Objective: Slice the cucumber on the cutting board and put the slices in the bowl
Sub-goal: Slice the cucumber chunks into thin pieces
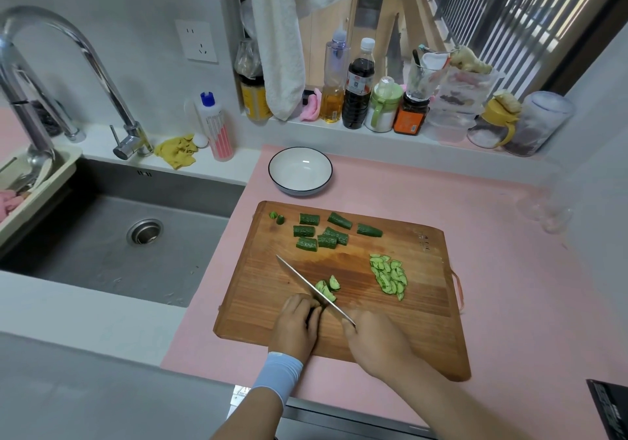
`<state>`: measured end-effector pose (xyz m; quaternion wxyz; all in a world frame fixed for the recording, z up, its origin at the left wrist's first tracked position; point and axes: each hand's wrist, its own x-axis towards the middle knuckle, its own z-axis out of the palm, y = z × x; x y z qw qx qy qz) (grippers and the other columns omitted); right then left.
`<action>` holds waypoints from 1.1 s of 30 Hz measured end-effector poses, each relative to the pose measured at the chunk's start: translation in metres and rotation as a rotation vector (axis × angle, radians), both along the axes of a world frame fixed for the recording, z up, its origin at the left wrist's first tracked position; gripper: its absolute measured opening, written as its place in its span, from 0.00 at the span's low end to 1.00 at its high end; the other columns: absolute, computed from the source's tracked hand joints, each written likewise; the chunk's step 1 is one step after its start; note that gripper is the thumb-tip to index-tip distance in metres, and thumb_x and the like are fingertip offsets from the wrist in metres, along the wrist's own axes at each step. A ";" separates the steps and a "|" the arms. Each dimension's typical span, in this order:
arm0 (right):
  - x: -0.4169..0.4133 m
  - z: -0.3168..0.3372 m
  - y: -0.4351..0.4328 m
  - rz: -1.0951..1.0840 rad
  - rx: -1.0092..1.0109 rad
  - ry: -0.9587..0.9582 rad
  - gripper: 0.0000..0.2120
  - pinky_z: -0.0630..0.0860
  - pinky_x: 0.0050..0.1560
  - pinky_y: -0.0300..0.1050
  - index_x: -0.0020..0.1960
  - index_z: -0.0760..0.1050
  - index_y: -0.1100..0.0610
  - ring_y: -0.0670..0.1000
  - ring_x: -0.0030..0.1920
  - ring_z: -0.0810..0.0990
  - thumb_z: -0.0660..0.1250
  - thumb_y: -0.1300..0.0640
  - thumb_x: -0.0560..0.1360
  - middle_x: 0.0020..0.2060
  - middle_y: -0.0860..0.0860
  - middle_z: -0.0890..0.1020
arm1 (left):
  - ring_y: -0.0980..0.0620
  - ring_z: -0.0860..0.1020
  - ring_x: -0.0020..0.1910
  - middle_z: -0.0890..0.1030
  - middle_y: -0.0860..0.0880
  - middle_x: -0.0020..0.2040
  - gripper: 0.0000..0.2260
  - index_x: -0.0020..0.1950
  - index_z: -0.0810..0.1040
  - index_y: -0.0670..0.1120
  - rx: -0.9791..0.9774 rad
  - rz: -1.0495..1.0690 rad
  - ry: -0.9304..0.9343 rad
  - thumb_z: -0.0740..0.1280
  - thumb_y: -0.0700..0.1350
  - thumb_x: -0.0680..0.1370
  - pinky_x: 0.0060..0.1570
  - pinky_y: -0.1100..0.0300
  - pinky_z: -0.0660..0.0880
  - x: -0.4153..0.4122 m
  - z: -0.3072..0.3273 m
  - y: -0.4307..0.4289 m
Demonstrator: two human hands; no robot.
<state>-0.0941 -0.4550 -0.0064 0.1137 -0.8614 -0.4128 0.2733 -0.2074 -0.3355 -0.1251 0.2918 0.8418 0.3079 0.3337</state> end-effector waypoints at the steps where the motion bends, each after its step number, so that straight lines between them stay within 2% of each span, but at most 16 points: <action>1: -0.001 0.001 -0.003 -0.003 0.012 -0.002 0.14 0.68 0.35 0.47 0.38 0.69 0.50 0.54 0.39 0.78 0.56 0.49 0.81 0.36 0.49 0.79 | 0.54 0.75 0.45 0.77 0.51 0.44 0.06 0.45 0.79 0.45 -0.001 0.000 -0.003 0.65 0.45 0.78 0.51 0.69 0.70 0.000 0.000 0.000; 5: 0.001 0.006 -0.015 0.001 0.036 -0.011 0.16 0.62 0.29 0.42 0.36 0.68 0.50 0.50 0.32 0.72 0.56 0.48 0.82 0.30 0.47 0.74 | 0.54 0.76 0.45 0.77 0.52 0.45 0.05 0.45 0.79 0.45 -0.010 -0.004 -0.008 0.65 0.45 0.78 0.51 0.66 0.72 0.000 -0.001 0.000; 7: 0.003 0.008 -0.018 0.015 0.035 -0.024 0.16 0.63 0.30 0.42 0.38 0.70 0.51 0.49 0.31 0.72 0.56 0.48 0.82 0.31 0.48 0.75 | 0.55 0.75 0.45 0.77 0.52 0.45 0.05 0.45 0.79 0.45 -0.006 -0.008 -0.010 0.65 0.44 0.78 0.51 0.66 0.72 0.000 -0.001 0.000; 12: 0.002 0.006 -0.020 0.006 0.004 -0.023 0.18 0.63 0.30 0.42 0.33 0.65 0.48 0.50 0.32 0.73 0.56 0.48 0.82 0.31 0.47 0.75 | 0.54 0.76 0.46 0.77 0.52 0.45 0.05 0.45 0.79 0.45 -0.013 -0.010 -0.004 0.65 0.45 0.78 0.51 0.66 0.71 0.000 -0.001 0.000; 16: 0.003 0.004 -0.015 0.002 -0.014 0.007 0.17 0.63 0.29 0.43 0.34 0.65 0.49 0.49 0.31 0.72 0.57 0.49 0.82 0.30 0.47 0.75 | 0.54 0.76 0.45 0.77 0.52 0.45 0.06 0.45 0.79 0.45 -0.010 -0.003 -0.002 0.65 0.45 0.78 0.51 0.67 0.71 0.000 -0.001 0.000; 20: 0.000 0.001 -0.002 0.006 -0.043 0.021 0.15 0.66 0.32 0.46 0.37 0.69 0.51 0.53 0.36 0.76 0.57 0.51 0.81 0.33 0.48 0.77 | 0.55 0.74 0.45 0.76 0.52 0.44 0.05 0.44 0.79 0.45 -0.002 0.001 0.000 0.65 0.44 0.77 0.52 0.71 0.68 0.001 0.001 -0.001; 23: 0.001 0.002 0.003 -0.015 -0.065 0.025 0.14 0.70 0.38 0.46 0.40 0.73 0.53 0.56 0.41 0.79 0.56 0.50 0.81 0.37 0.51 0.81 | 0.54 0.74 0.45 0.76 0.52 0.44 0.06 0.45 0.79 0.45 0.004 0.002 0.007 0.64 0.45 0.78 0.51 0.69 0.69 0.001 -0.001 -0.002; 26: 0.002 0.003 0.002 -0.021 -0.054 0.050 0.16 0.67 0.37 0.45 0.34 0.66 0.50 0.56 0.40 0.78 0.57 0.51 0.81 0.34 0.48 0.76 | 0.54 0.74 0.46 0.76 0.52 0.45 0.06 0.46 0.79 0.46 -0.001 0.001 0.022 0.64 0.46 0.78 0.50 0.64 0.71 0.001 -0.003 -0.002; 29: 0.003 0.006 0.002 -0.016 -0.058 0.057 0.17 0.66 0.37 0.45 0.33 0.65 0.49 0.55 0.39 0.76 0.57 0.50 0.82 0.34 0.48 0.76 | 0.53 0.74 0.46 0.76 0.52 0.45 0.06 0.46 0.79 0.46 -0.005 -0.006 0.037 0.64 0.46 0.78 0.50 0.63 0.72 0.000 -0.003 -0.001; 33: 0.002 0.005 -0.001 0.006 -0.036 0.024 0.17 0.68 0.36 0.47 0.34 0.64 0.48 0.55 0.40 0.77 0.57 0.50 0.81 0.35 0.47 0.77 | 0.54 0.74 0.46 0.76 0.52 0.44 0.04 0.46 0.78 0.46 -0.002 -0.004 0.030 0.65 0.45 0.78 0.50 0.66 0.70 0.000 0.000 -0.002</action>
